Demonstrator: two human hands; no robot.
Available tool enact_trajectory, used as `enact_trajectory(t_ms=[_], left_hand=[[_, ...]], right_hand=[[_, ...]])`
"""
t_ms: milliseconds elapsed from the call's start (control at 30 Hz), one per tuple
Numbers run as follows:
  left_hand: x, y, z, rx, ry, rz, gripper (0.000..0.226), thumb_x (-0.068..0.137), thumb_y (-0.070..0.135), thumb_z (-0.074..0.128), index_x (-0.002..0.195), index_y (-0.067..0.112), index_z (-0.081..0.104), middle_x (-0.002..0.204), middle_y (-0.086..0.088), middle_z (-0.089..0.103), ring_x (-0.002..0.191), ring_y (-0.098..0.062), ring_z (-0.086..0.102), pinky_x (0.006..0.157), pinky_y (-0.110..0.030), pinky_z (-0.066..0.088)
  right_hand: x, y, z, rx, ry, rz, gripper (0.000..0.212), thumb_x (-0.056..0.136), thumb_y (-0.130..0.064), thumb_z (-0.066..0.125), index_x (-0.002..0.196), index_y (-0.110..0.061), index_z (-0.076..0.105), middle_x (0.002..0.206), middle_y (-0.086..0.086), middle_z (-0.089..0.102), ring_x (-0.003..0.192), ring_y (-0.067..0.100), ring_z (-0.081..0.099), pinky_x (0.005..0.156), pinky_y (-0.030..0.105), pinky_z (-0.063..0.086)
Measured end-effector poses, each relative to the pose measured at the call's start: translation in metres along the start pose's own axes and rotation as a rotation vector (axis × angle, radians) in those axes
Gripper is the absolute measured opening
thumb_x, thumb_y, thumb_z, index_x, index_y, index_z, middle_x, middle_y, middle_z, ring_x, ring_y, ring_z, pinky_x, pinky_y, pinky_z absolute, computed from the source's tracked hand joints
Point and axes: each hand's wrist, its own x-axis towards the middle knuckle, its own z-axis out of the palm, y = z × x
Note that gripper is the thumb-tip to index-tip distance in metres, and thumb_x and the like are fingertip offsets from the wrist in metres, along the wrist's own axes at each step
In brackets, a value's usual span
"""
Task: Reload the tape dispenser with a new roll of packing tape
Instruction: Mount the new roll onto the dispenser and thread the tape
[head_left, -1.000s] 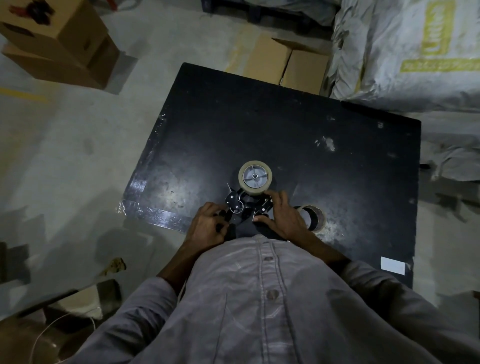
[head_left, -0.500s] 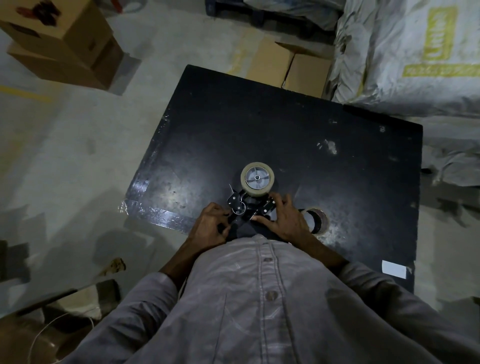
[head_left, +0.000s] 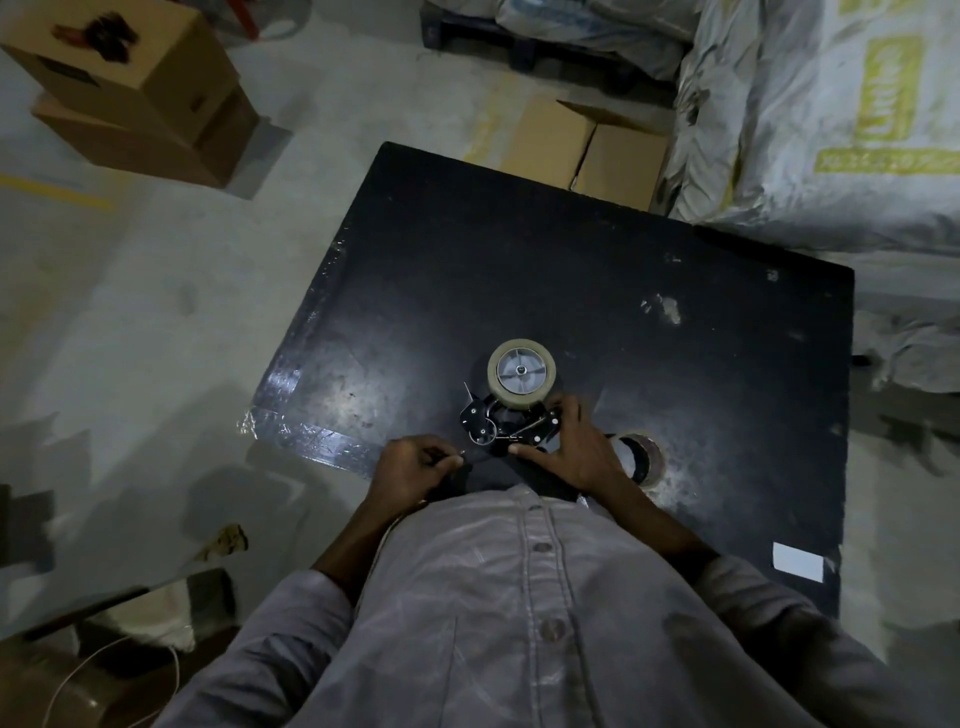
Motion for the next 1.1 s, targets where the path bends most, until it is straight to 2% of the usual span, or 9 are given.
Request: enact_trajectory(t_ms=[267, 400, 467, 533, 633, 700, 767, 867, 1100], left_hand=[[-0.004, -0.013, -0.016, -0.728, 0.204, -0.589, 0.034, 0.094, 0.035, 0.085, 0.092, 0.002, 0.078, 0.078, -0.011, 0.079, 0.069, -0.026, 0.065, 0.056, -0.029, 0.051], [-0.011, 0.007, -0.022, -0.754, -0.058, -0.687, 0.054, 0.097, 0.053, 0.077, 0.085, 0.001, 0.071, 0.088, -0.024, 0.079, 0.06, -0.026, 0.065, 0.049, -0.028, 0.046], [-0.01, 0.017, -0.022, -0.723, -0.273, -0.725, 0.069, 0.095, 0.069, 0.068, 0.085, 0.001, 0.07, 0.104, -0.028, 0.08, 0.051, -0.023, 0.059, 0.037, -0.023, 0.035], [-0.005, 0.023, -0.021, -0.662, -0.464, -0.744, 0.091, 0.092, 0.083, 0.058, 0.101, -0.006, 0.078, 0.109, -0.026, 0.081, 0.041, -0.017, 0.049, 0.029, -0.02, 0.026], [0.005, 0.026, -0.017, -0.701, -0.635, -0.773, 0.105, 0.092, 0.087, 0.051, 0.126, -0.009, 0.076, 0.104, -0.02, 0.081, 0.031, -0.011, 0.041, 0.025, -0.018, 0.021], [0.011, 0.025, -0.011, -0.773, -0.632, -0.801, 0.096, 0.097, 0.079, 0.054, 0.129, -0.01, 0.074, 0.109, -0.019, 0.08, 0.032, -0.009, 0.039, 0.025, -0.017, 0.019], [0.013, 0.025, -0.006, -0.835, -0.59, -0.823, 0.07, 0.107, 0.055, 0.056, 0.126, -0.009, 0.074, 0.113, -0.02, 0.079, 0.033, -0.008, 0.038, 0.025, -0.017, 0.019], [0.014, 0.024, -0.001, -0.897, -0.463, -0.872, 0.031, 0.107, 0.015, 0.051, 0.116, -0.006, 0.073, 0.099, -0.015, 0.081, 0.036, -0.008, 0.04, 0.027, -0.016, 0.021], [0.016, 0.024, 0.002, -0.939, -0.238, -0.908, 0.019, 0.099, 0.015, 0.056, 0.094, 0.001, 0.069, 0.08, -0.014, 0.077, 0.045, -0.019, 0.055, 0.037, -0.018, 0.03]], right_hand=[[0.005, 0.029, -0.005, 0.429, -0.187, 0.257, 0.11, 0.059, -0.077, 0.102, 0.141, -0.051, 0.035, 0.152, 0.0, 0.061, 0.134, 0.026, 0.067, 0.111, 0.054, 0.061], [0.005, 0.022, -0.009, 0.69, -0.216, 0.312, 0.093, 0.077, -0.082, 0.088, 0.144, -0.034, 0.045, 0.151, 0.003, 0.062, 0.134, 0.019, 0.066, 0.121, 0.049, 0.054], [0.01, 0.018, -0.012, 0.662, -0.211, 0.277, 0.059, 0.093, -0.08, 0.072, 0.11, -0.024, 0.06, 0.117, -0.006, 0.067, 0.106, 0.007, 0.065, 0.11, 0.041, 0.052], [0.015, 0.016, -0.014, 0.591, -0.21, 0.268, 0.076, 0.102, -0.081, 0.059, 0.091, -0.007, 0.066, 0.095, 0.008, 0.073, 0.09, 0.028, 0.069, 0.099, 0.049, 0.053], [0.013, 0.006, -0.022, 0.64, -0.279, 0.375, 0.112, 0.093, -0.098, 0.048, 0.149, -0.003, 0.063, 0.154, 0.022, 0.063, 0.143, 0.046, 0.061, 0.128, 0.06, 0.043], [0.011, -0.001, -0.027, 0.709, -0.268, 0.431, 0.097, 0.094, -0.097, 0.044, 0.157, -0.026, 0.064, 0.16, 0.001, 0.064, 0.142, 0.025, 0.064, 0.123, 0.043, 0.047], [0.009, -0.005, -0.029, 0.817, -0.383, 0.548, 0.086, 0.092, -0.098, 0.047, 0.133, -0.028, 0.075, 0.124, 0.008, 0.073, 0.097, 0.023, 0.07, 0.085, 0.033, 0.053], [0.009, -0.001, -0.024, 1.033, -0.69, 0.66, 0.101, 0.076, -0.108, 0.056, 0.089, -0.008, 0.06, 0.082, 0.01, 0.04, 0.069, 0.023, 0.023, 0.06, 0.037, 0.019], [0.015, 0.026, 0.002, 1.077, -0.654, 0.629, 0.087, 0.089, -0.092, 0.065, 0.117, -0.01, 0.077, 0.121, 0.022, 0.066, 0.072, 0.025, 0.055, 0.057, 0.034, 0.043]])
